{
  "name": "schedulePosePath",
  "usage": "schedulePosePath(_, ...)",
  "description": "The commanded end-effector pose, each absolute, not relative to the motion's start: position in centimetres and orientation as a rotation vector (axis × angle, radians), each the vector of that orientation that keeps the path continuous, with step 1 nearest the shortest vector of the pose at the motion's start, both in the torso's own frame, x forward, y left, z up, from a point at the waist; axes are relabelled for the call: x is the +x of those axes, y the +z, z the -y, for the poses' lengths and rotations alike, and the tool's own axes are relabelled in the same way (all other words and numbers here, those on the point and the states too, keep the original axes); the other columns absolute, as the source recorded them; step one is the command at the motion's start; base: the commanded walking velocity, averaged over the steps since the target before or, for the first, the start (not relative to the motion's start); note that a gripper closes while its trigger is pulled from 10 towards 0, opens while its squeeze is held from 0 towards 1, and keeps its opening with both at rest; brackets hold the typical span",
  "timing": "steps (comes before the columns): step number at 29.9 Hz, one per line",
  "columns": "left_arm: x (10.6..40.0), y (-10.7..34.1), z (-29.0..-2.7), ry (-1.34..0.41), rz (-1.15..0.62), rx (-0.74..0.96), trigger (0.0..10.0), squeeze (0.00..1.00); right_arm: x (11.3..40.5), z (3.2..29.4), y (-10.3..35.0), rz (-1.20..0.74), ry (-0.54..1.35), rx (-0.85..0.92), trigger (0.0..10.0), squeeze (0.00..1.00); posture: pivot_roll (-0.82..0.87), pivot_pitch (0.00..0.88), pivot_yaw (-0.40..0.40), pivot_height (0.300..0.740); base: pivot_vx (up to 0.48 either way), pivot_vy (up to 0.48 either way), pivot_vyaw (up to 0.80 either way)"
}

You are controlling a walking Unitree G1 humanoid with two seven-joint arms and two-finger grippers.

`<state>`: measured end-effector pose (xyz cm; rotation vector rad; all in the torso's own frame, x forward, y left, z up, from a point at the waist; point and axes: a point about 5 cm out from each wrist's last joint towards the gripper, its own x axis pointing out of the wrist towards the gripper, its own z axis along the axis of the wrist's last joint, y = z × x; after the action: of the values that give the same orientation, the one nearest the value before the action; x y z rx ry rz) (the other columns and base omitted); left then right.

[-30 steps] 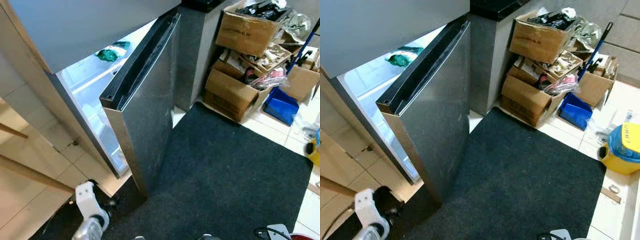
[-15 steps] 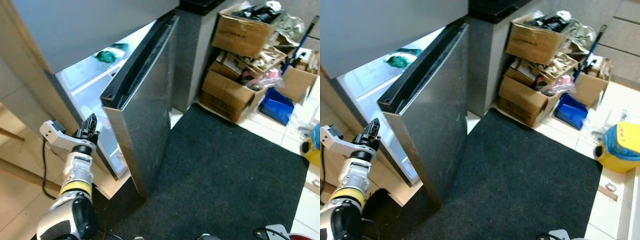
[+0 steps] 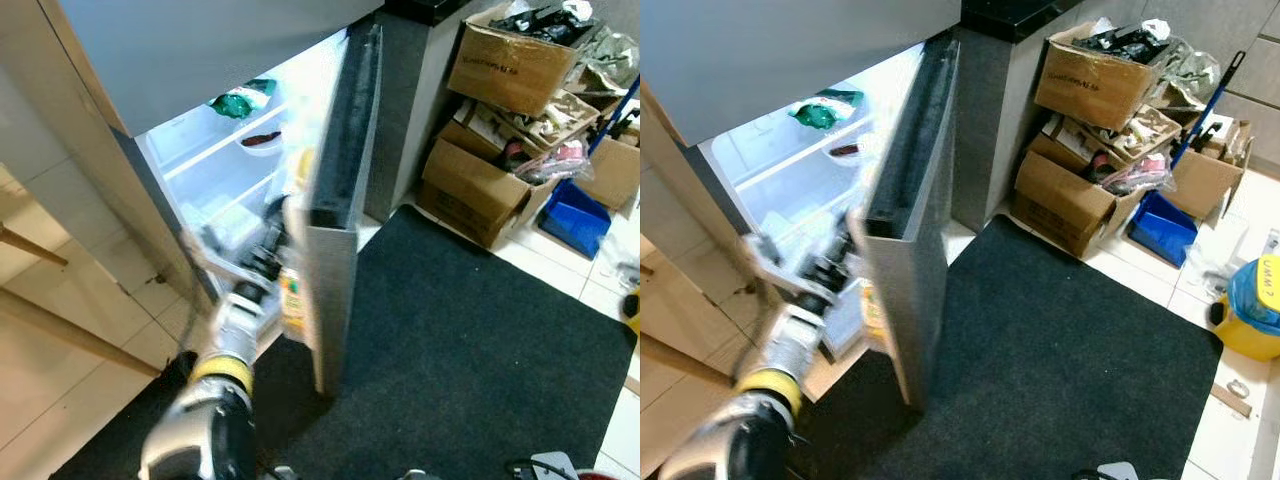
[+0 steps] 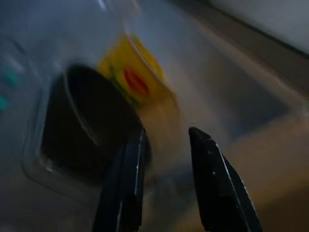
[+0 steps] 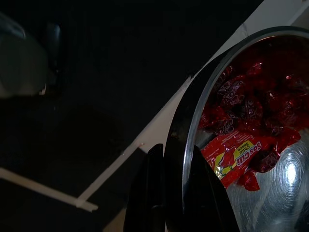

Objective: Restocking fridge

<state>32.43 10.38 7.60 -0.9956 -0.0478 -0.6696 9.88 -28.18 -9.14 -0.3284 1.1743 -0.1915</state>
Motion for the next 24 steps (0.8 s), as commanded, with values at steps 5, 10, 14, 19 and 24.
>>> schedulePosePath(5,28.3,6.3,-4.2,-1.095,-0.131,-1.020,10.0,0.00,9.3,28.3,-9.2,-1.191,-0.205,-0.335,10.0,0.00,-0.05,0.127,0.003,0.740,0.000,0.000,0.00)
schedulePosePath(10,27.4,4.3,-5.6,-1.062,-0.212,-0.980,10.0,0.00,9.3,28.4,-9.2,-1.191,-0.205,-0.337,10.0,0.00,-0.05,0.124,0.003,0.740,0.000,0.000,0.00)
schedulePosePath(14,26.9,2.6,-7.9,-0.939,-0.270,-0.946,10.0,0.00,9.4,28.3,-9.2,-1.189,-0.204,-0.337,10.0,0.00,-0.03,0.122,0.007,0.740,0.000,0.000,0.00)
schedulePosePath(19,23.8,-2.8,-13.3,-0.582,-0.493,-0.717,10.0,0.00,9.9,27.8,-9.2,-1.167,-0.195,-0.323,10.0,0.00,-0.03,0.117,0.007,0.740,0.000,0.000,0.00)
schedulePosePath(24,19.1,-6.9,-18.5,-0.185,-0.727,-0.444,10.0,0.00,11.1,27.4,-9.0,-1.104,-0.184,-0.288,10.0,0.00,-0.03,0.113,0.005,0.740,0.000,0.000,0.00)
